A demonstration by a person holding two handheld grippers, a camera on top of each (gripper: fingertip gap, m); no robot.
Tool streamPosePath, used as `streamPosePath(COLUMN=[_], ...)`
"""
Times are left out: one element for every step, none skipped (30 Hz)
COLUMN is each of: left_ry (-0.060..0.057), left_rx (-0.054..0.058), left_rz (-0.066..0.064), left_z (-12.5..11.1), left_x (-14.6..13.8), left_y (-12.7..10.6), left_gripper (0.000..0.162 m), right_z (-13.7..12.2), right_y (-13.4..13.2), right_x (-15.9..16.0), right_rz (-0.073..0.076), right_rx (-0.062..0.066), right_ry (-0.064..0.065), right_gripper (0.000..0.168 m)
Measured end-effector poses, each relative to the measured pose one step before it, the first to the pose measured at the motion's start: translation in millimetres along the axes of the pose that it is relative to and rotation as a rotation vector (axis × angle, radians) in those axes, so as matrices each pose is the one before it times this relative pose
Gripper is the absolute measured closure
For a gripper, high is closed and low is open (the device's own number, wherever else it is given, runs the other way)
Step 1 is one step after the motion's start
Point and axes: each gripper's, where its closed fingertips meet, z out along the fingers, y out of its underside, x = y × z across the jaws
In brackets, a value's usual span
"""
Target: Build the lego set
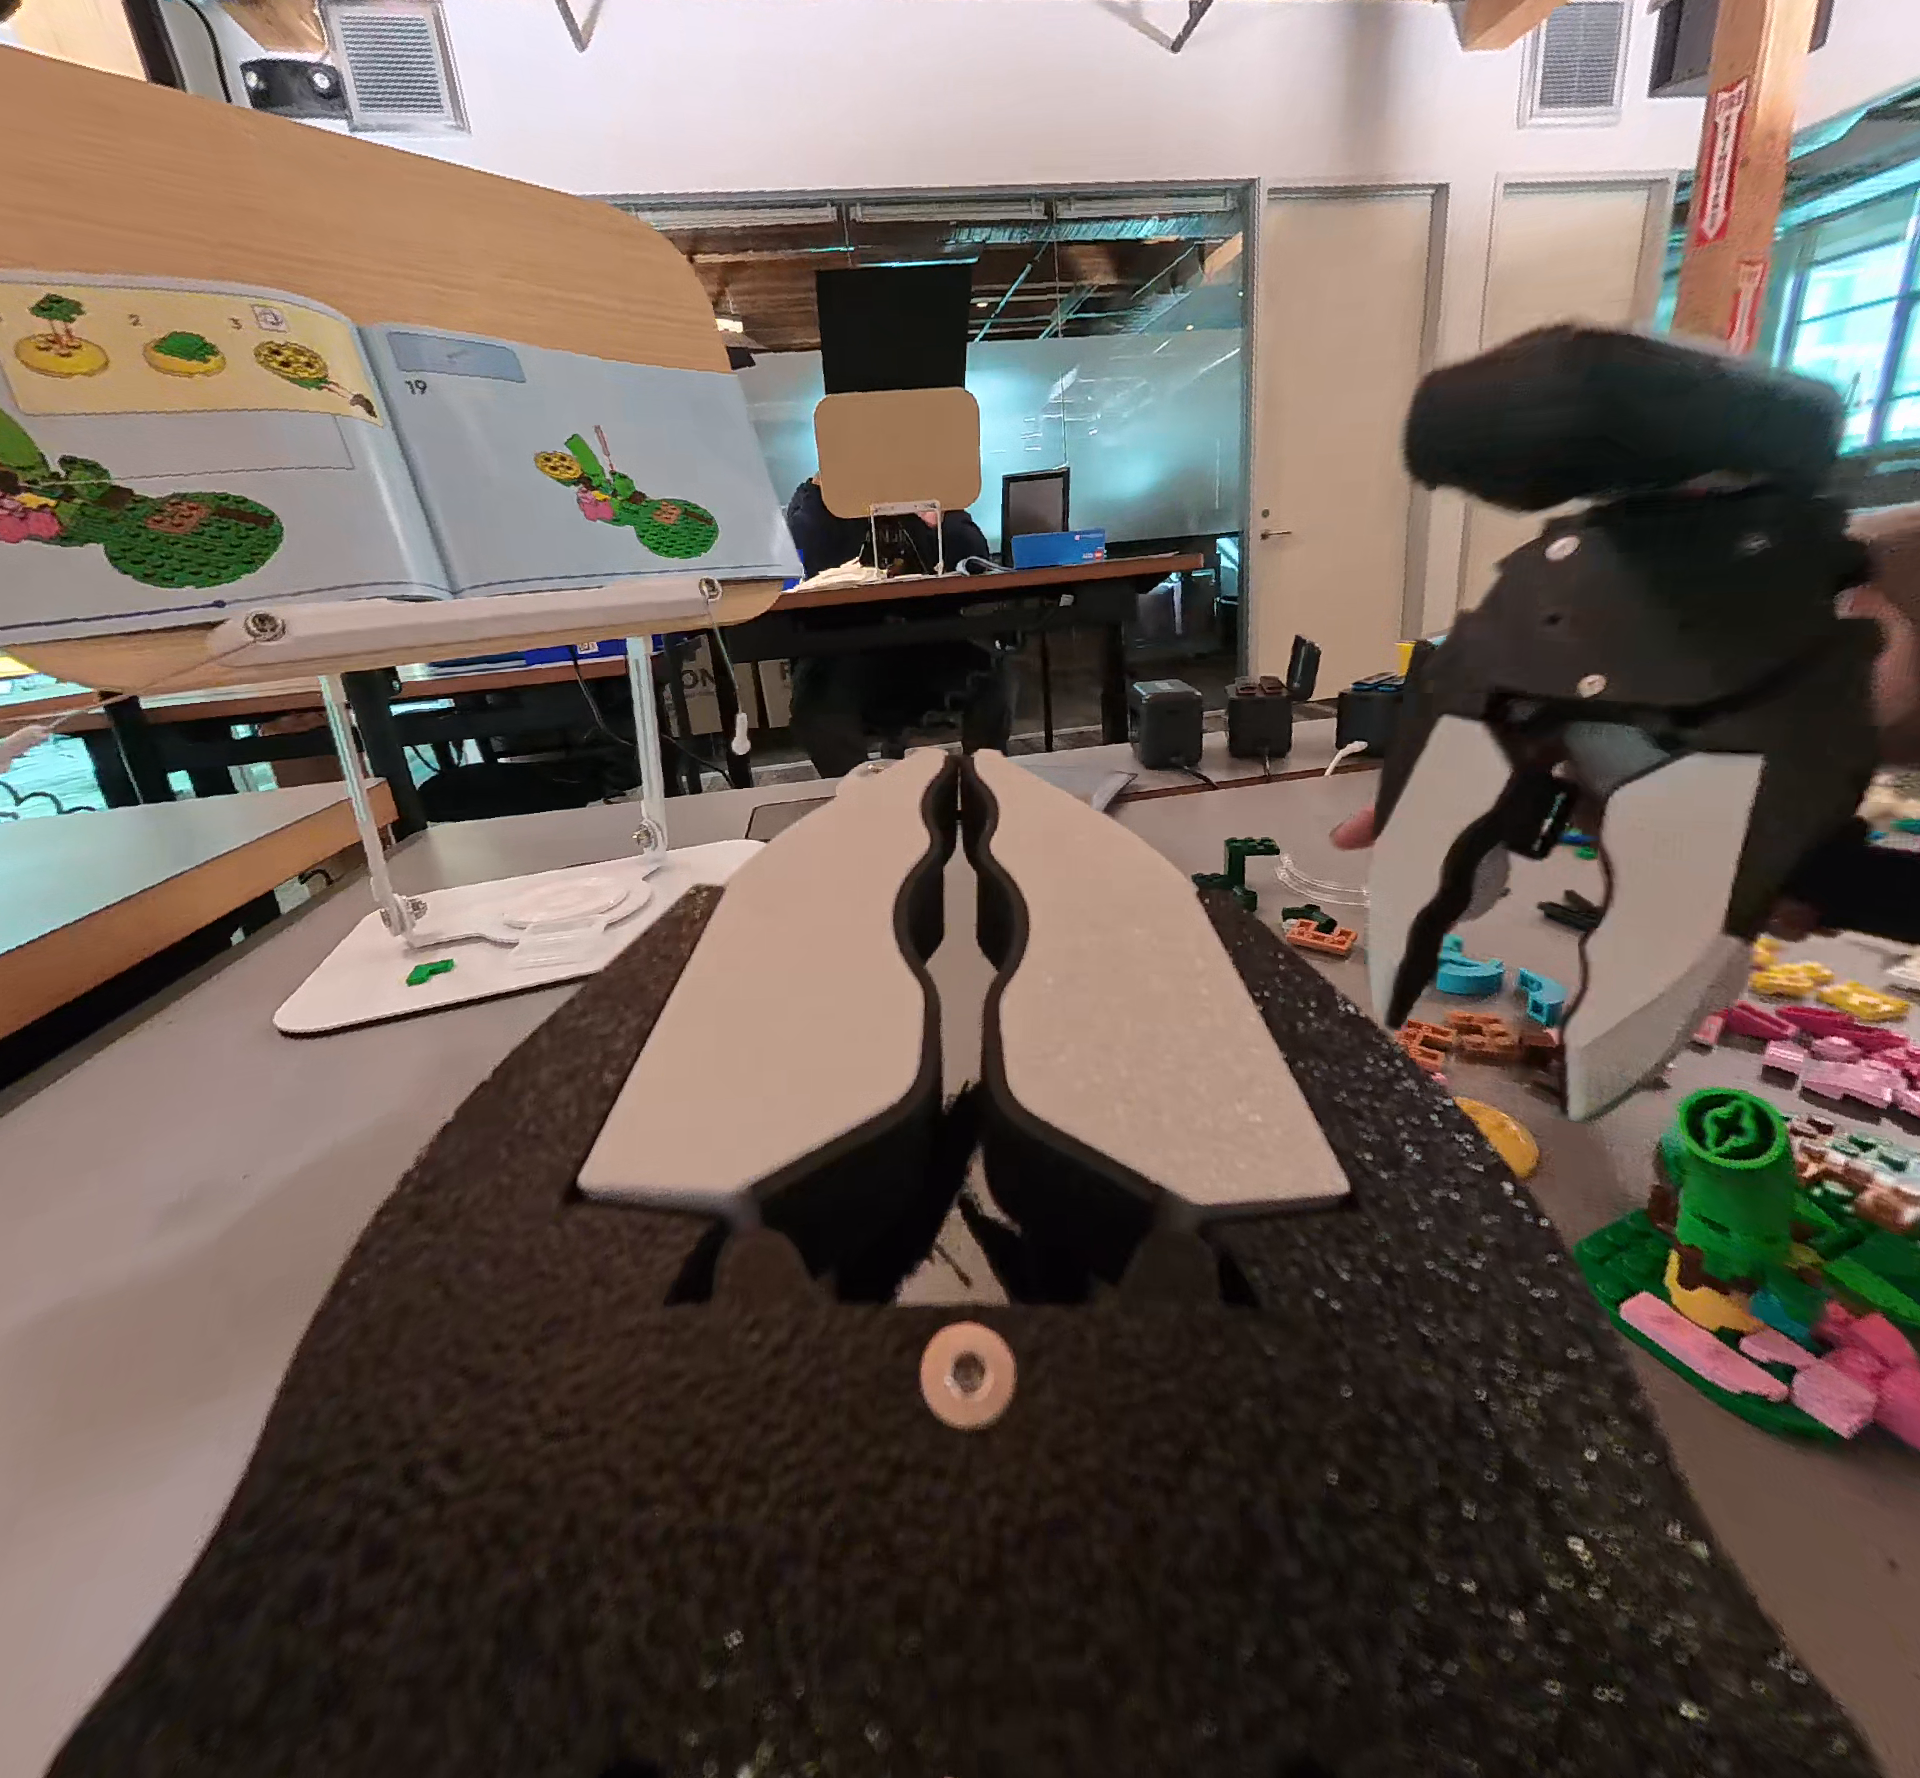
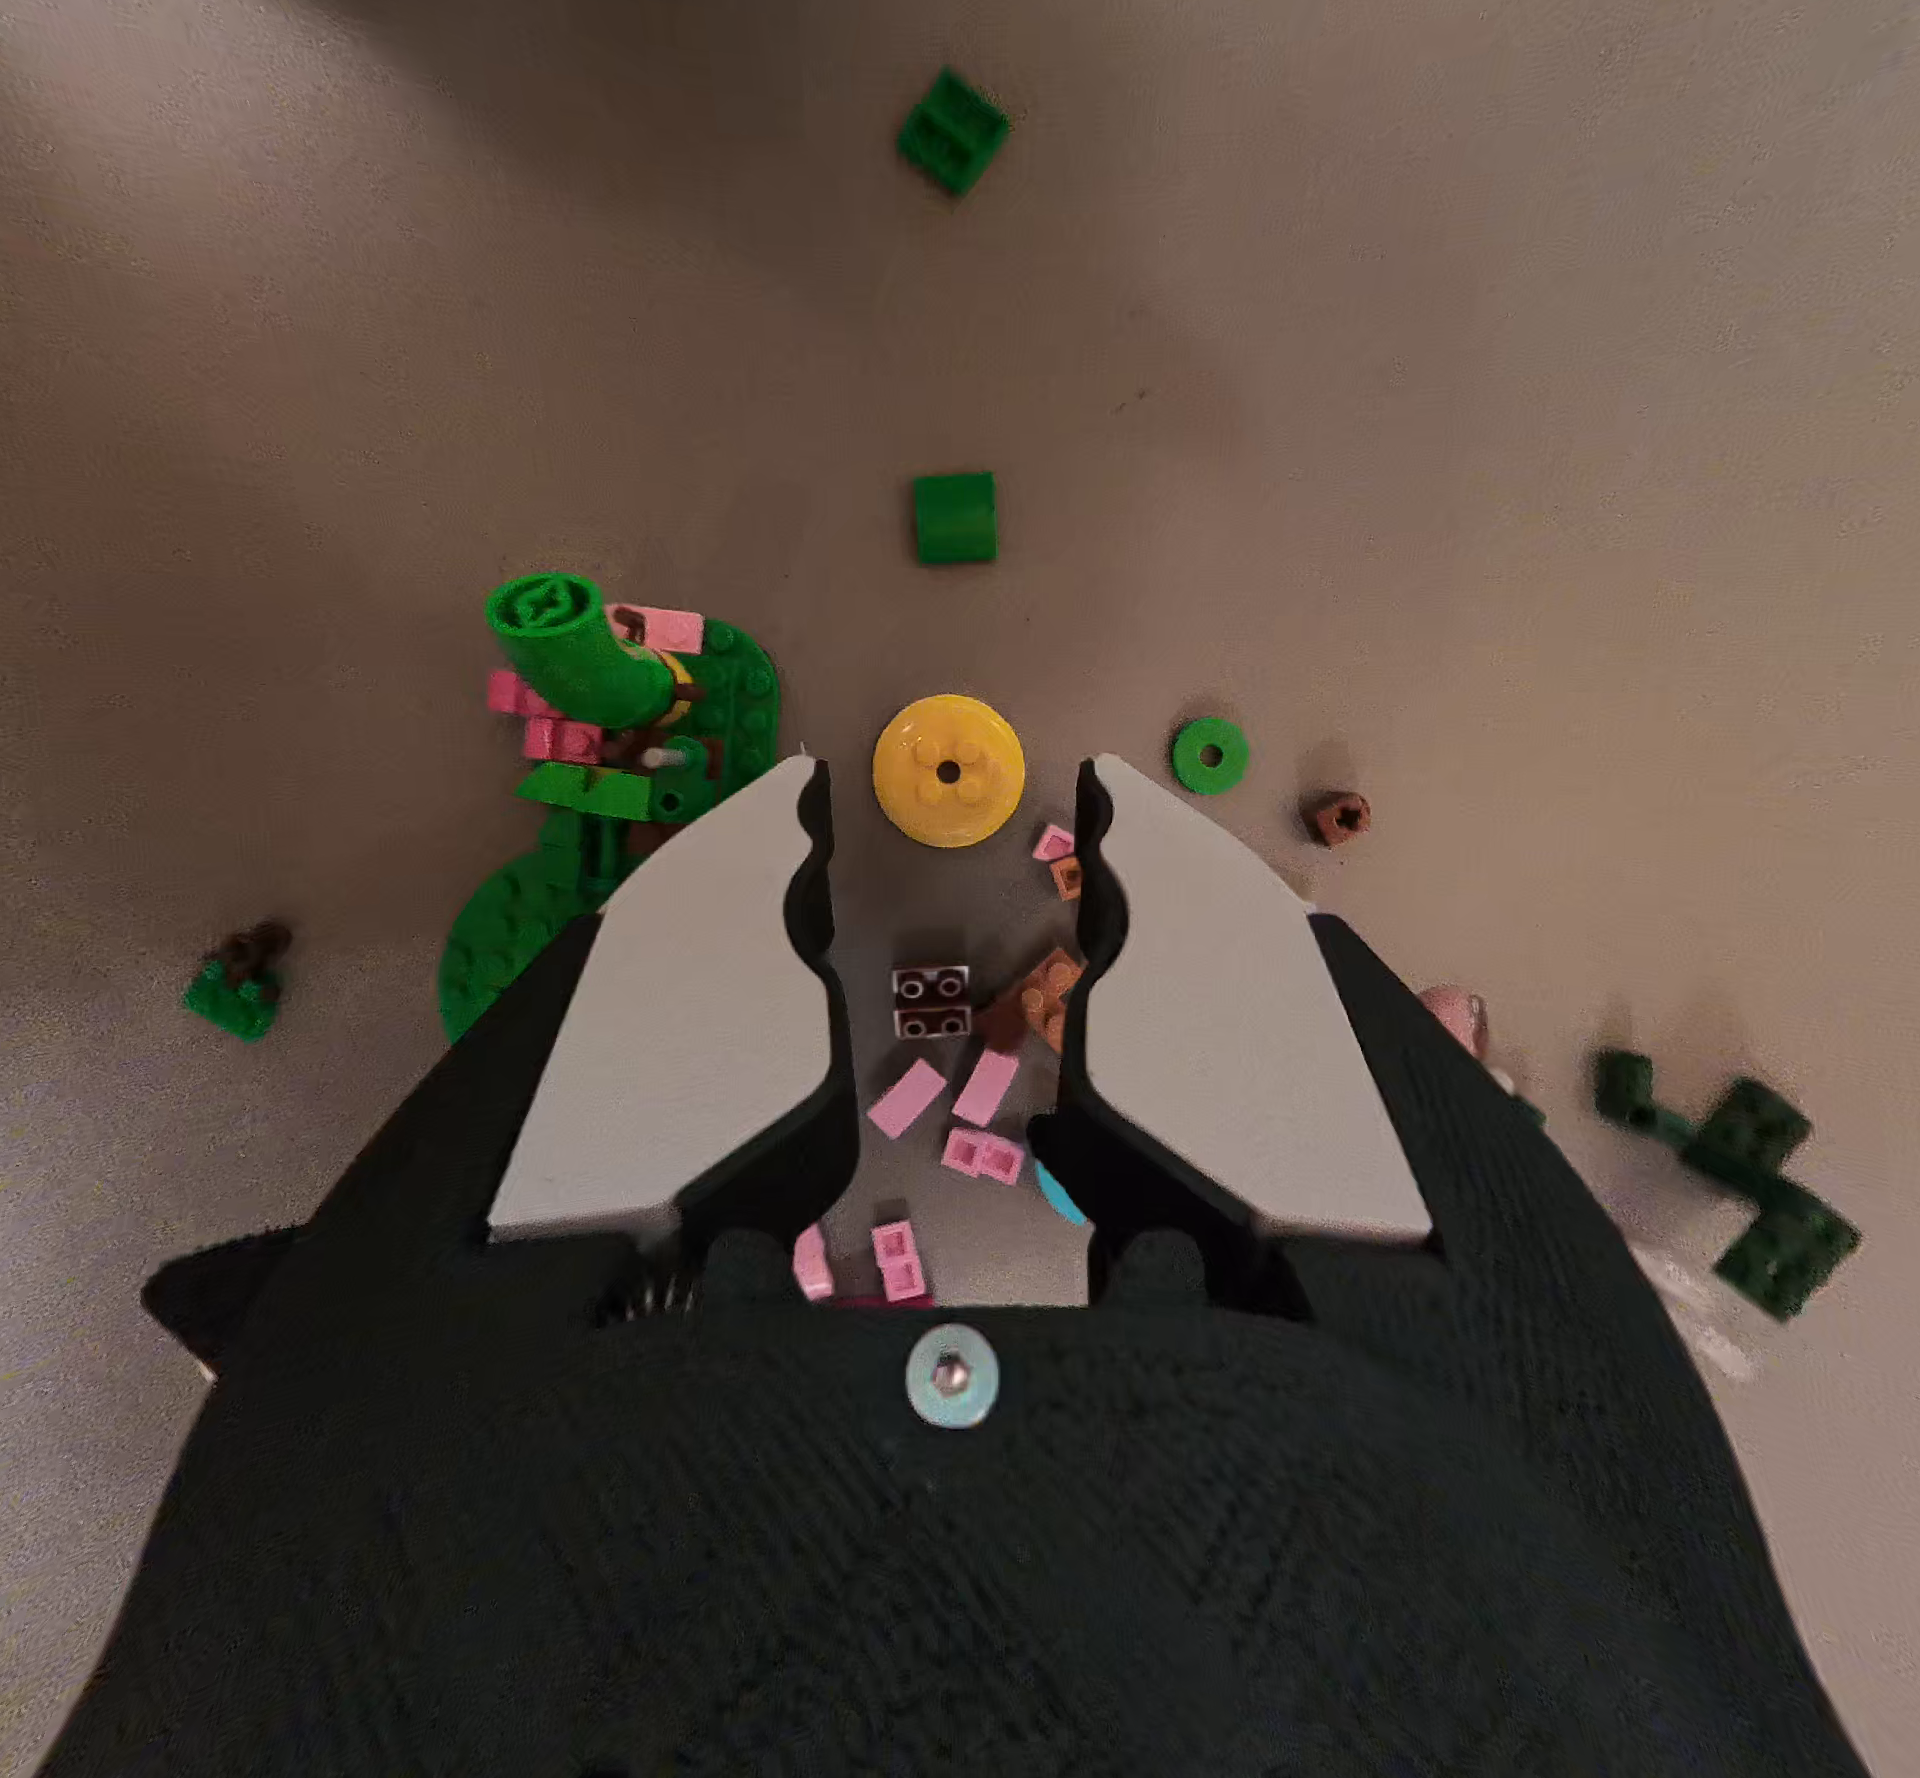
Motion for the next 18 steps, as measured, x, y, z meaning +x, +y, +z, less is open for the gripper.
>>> streamPosePath(left_ry=[-0.0012,-0.0014,-0.0017,-0.0016,-0.0033,0.0029,0.0062,0.0038,0.0049,0.0084,0.0138,0.0096,0.0174,0.0471,0.0538,0.0593,0.0605,0.0660], left_rx=[0.0009,0.0018,0.0033,0.0021,-0.0004,-0.0004,-0.0006,-0.0022,-0.0055,-0.0073,-0.0087,-0.0073,-0.0030,0.0007,0.0001,-0.0006,-0.0062,-0.0197], left_rz=[-0.0072,-0.0024,0.0036,0.0071,0.0055,0.0046,0.0071,0.0086,0.0095,0.0094,0.0105,0.0117,0.0136,0.0240,0.0366,0.0483,0.0517,0.0564], left_z=[-0.61,-0.52,-0.54,-0.46,-0.28,-0.18,-0.09,0.01,-0.02,0.00,0.20,0.43,0.65,0.83,1.05,0.84,0.66,0.73], left_x=[-1.31,-1.28,-1.05,-0.89,-0.82,0.15,0.69,0.57,0.82,1.26,1.95,1.51,2.94,7.32,8.54,9.59,9.91,10.78], left_y=[-0.17,-0.32,-0.71,-0.34,-0.14,-0.11,-0.08,0.16,0.61,0.68,0.92,0.72,-0.18,-1.00,-0.90,-0.75,0.06,2.14], left_gripper=[0.162,0.162,0.162,0.162,0.162,0.162,0.162,0.162,0.162,0.162,0.162,0.162,0.161,0.160,0.157,0.151,0.145,0.134], right_z=[5.26,4.93,4.59,3.92,2.03,0.00,0.60,0.68,0.35,0.24,0.22,0.24,0.03,-0.05,-0.44,-1.44,-3.26,-5.17], right_y=[3.02,3.88,3.21,2.00,-0.60,-2.64,-0.52,0.30,0.38,0.60,0.57,-0.24,-0.26,0.14,0.84,0.01,-2.68,-5.35], right_x=[0.97,0.55,-0.53,-1.50,-0.22,0.26,0.74,0.93,0.31,-0.21,-1.19,-1.98,-1.02,-0.16,0.64,1.42,1.58,1.13], right_rz=[-0.0161,-0.0185,-0.0166,-0.0130,-0.0114,-0.0146,-0.0074,-0.0120,-0.0182,-0.0207,-0.0249,-0.0152,-0.0017,0.0027,0.0077,0.0176,0.0263,0.0277], right_rx=[-0.0554,-0.0561,-0.0460,-0.0346,-0.0143,0.0013,-0.0112,-0.0152,-0.0142,-0.0130,-0.0134,-0.0059,-0.0043,-0.0003,0.0029,0.0140,0.0375,0.0537], right_ry=[-0.0305,-0.0256,-0.0275,-0.0280,-0.0150,-0.0089,-0.0043,0.0018,0.0058,0.0086,0.0052,-0.0003,-0.0005,-0.0020,-0.0023,-0.0029,-0.0059,-0.0079], right_gripper=[0.125,0.125,0.125,0.126,0.128,0.129,0.129,0.130,0.131,0.134,0.138,0.138,0.138,0.138,0.138,0.138,0.138,0.138])
